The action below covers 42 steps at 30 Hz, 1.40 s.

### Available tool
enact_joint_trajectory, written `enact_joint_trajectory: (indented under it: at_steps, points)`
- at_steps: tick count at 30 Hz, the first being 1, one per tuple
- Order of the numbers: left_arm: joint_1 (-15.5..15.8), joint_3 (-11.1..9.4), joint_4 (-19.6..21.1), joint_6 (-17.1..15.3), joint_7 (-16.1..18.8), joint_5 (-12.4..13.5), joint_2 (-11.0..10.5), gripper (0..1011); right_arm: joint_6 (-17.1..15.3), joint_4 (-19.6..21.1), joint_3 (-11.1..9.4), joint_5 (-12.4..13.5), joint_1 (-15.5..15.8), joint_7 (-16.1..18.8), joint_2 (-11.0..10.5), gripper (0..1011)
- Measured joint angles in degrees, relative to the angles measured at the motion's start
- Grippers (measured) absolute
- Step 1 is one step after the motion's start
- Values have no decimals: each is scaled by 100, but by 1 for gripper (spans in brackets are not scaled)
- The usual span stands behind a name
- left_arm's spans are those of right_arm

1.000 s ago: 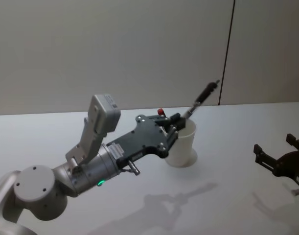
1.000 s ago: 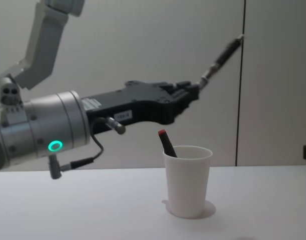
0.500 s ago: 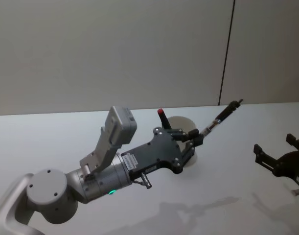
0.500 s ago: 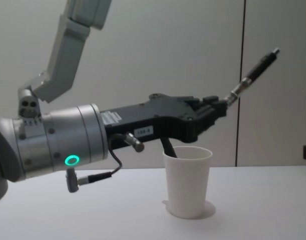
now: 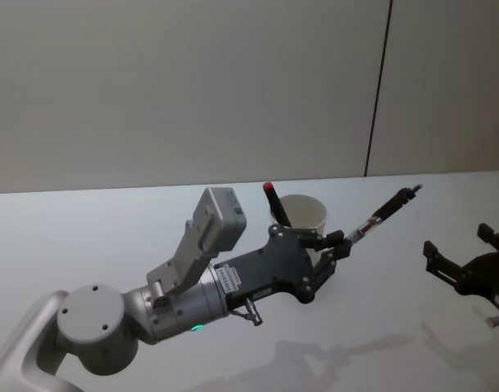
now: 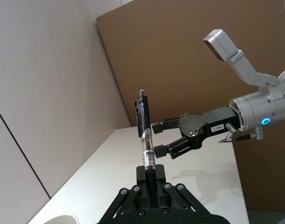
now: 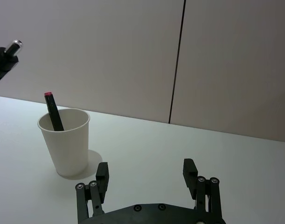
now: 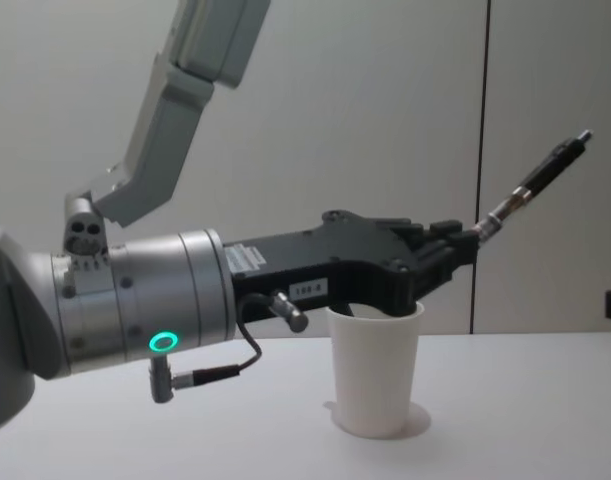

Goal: Place the pen into the pen holder.

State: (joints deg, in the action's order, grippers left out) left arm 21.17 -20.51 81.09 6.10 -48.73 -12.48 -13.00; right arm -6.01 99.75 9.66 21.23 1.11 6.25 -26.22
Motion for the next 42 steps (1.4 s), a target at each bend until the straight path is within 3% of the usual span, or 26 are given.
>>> enact_joint_trajectory:
  at_steps: [14, 25, 30, 42]
  points:
    - [19, -41, -48, 6, -43, 58, 16, 124, 16, -1, -1, 2, 3, 24, 1, 1001]
    - [25, -53, -62, 5, -56, 74, 22, 124, 168, 53, -37, 164, 85, 189, -29, 1001]
    - [26, -55, -64, 5, -58, 76, 24, 124, 274, 105, -76, 380, 173, 278, -61, 1001]
    - [28, -60, -70, 4, -63, 81, 24, 124, 607, 329, -230, 1274, 581, 621, -212, 1001]
